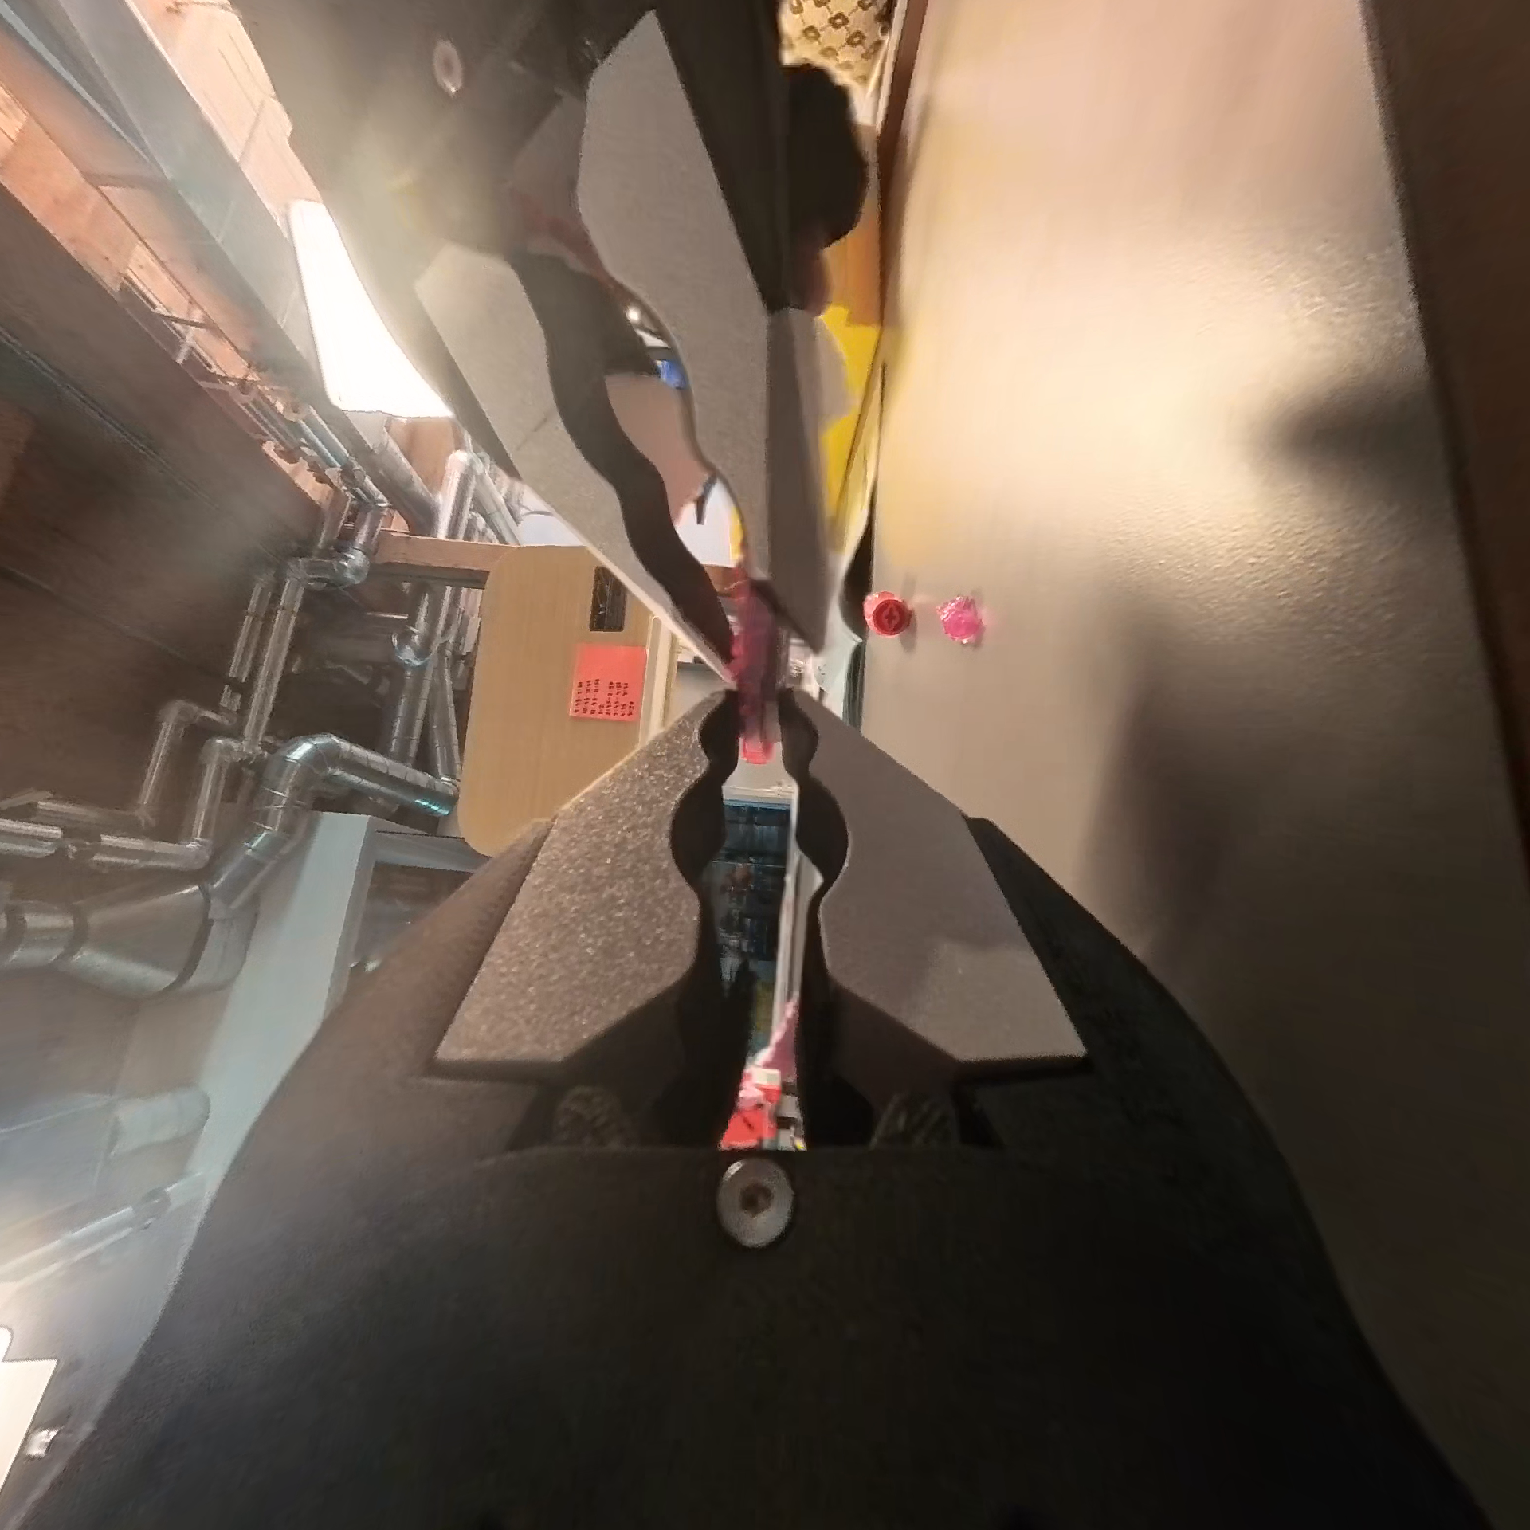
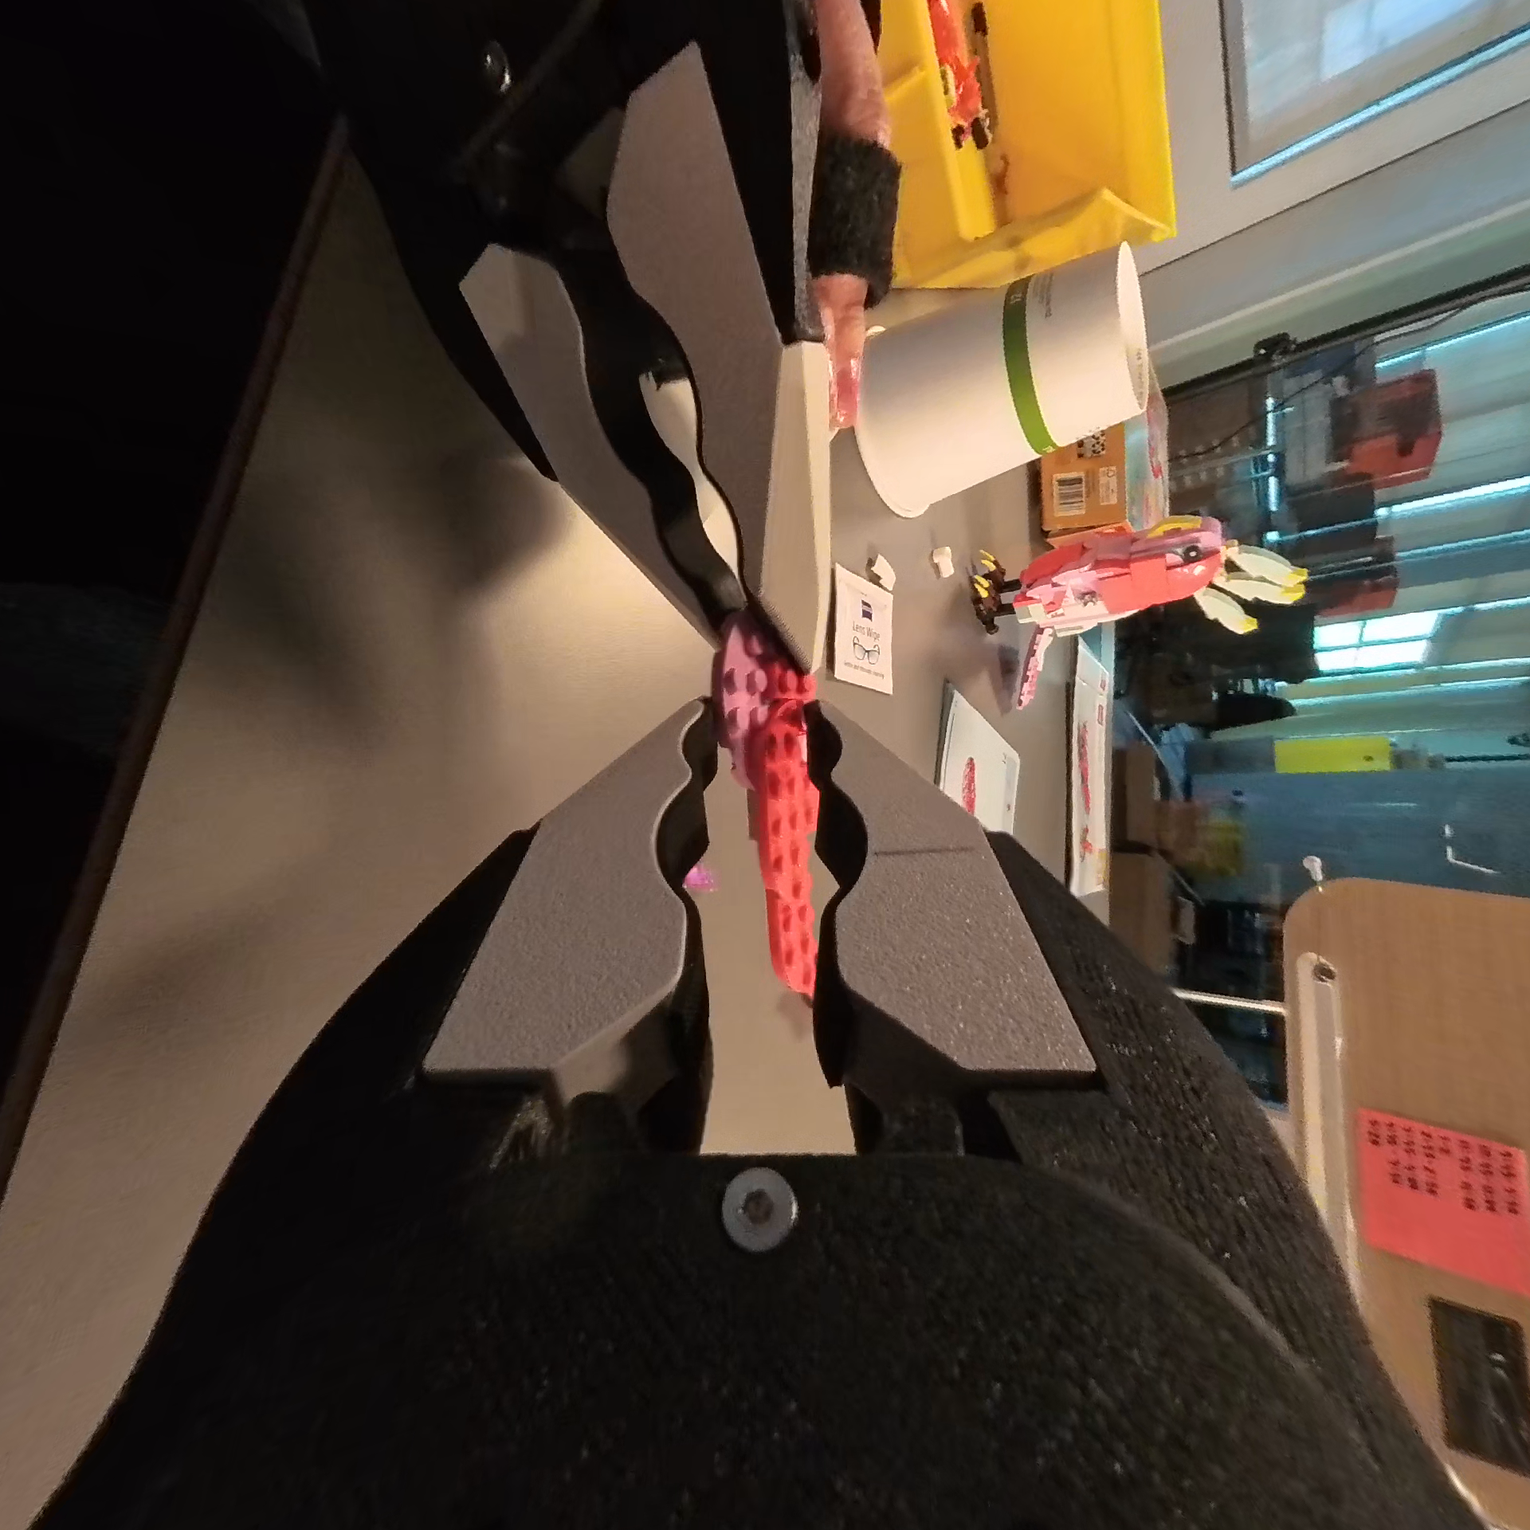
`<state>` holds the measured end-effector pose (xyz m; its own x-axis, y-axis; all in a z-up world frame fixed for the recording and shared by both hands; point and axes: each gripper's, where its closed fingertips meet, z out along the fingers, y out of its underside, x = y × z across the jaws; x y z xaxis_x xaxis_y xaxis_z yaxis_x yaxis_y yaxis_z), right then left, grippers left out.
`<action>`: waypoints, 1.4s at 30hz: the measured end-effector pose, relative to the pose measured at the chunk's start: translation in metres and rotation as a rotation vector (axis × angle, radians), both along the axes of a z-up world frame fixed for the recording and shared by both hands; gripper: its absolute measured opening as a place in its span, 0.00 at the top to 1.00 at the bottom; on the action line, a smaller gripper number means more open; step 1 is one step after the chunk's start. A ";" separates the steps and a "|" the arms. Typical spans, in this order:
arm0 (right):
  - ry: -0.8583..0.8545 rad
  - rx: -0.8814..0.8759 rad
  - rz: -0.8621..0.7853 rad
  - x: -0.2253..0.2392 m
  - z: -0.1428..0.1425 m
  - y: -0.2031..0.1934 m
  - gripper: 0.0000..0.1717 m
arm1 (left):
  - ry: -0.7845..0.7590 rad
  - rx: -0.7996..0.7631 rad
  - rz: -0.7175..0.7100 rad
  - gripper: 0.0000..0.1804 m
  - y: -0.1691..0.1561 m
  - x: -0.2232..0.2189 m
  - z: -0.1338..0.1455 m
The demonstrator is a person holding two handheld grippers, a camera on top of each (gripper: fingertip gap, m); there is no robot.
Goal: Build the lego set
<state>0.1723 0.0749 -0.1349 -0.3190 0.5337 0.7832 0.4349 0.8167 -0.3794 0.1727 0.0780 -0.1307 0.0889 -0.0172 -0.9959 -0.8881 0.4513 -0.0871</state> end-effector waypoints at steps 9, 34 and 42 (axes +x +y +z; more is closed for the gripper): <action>-0.023 0.046 -0.014 -0.001 -0.004 0.001 0.93 | 0.049 0.000 0.019 0.95 0.002 0.000 -0.005; 0.008 0.167 -0.058 -0.008 -0.006 0.012 0.92 | 0.003 -0.034 0.034 0.95 0.004 -0.003 -0.004; -0.015 0.253 -0.044 -0.009 -0.006 0.013 0.94 | 0.014 -0.033 0.033 0.95 0.004 -0.003 -0.005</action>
